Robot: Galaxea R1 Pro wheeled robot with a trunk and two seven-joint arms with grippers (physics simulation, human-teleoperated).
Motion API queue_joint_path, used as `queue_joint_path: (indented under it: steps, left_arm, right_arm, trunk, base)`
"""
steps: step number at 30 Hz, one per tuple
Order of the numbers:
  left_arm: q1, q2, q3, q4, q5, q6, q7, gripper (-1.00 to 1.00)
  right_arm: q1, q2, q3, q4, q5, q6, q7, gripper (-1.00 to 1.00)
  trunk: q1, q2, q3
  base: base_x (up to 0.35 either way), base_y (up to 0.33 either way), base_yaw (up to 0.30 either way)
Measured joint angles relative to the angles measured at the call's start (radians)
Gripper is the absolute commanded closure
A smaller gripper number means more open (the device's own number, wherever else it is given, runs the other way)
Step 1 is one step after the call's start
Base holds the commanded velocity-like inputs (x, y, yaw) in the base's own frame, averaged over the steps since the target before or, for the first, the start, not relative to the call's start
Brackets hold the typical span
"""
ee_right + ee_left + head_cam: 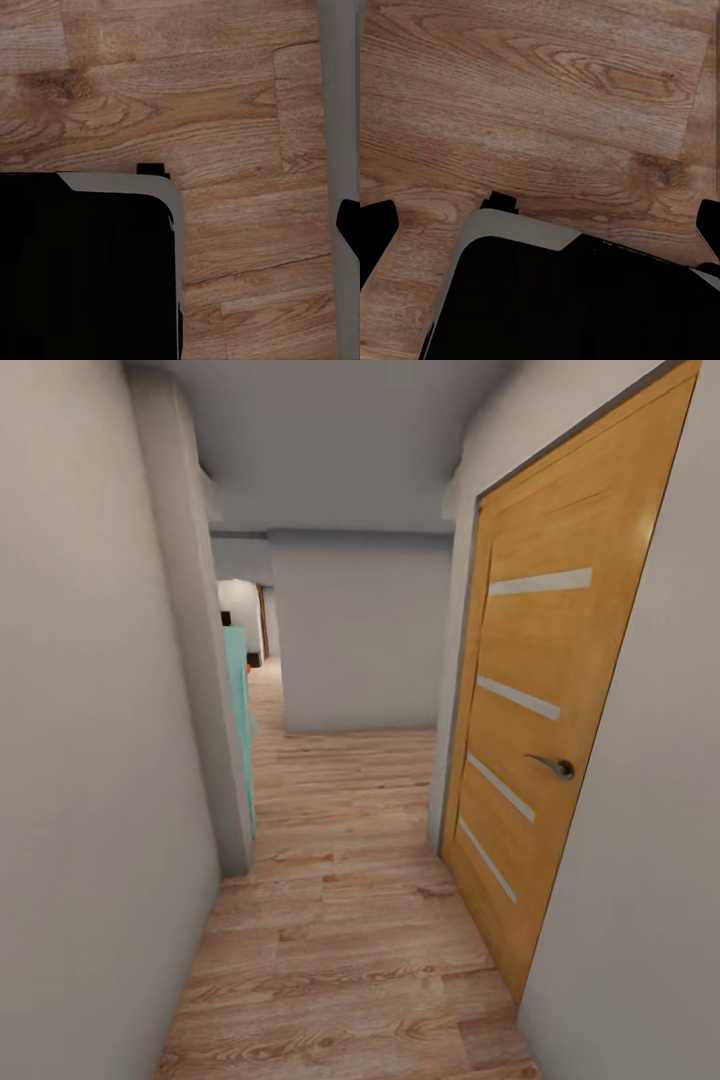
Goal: Move the two storage containers from the living room to the garage. In the garage, place one container on the floor and stack the other container on top of it (either order is fine).
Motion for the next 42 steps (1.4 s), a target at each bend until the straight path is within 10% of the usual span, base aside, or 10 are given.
queue_joint_path:
  steps: [42]
  left_arm:
    - [0.0,-0.001,0.0,-0.002,-0.001,0.001,-0.001,-1.0]
  right_arm:
    - [0.0,-0.01,-0.003,0.001,-0.001,-0.002,0.001,-1.0]
  trunk:
    - [0.0,0.0,0.0]
  base:
    - [0.322,-0.012,0.075]
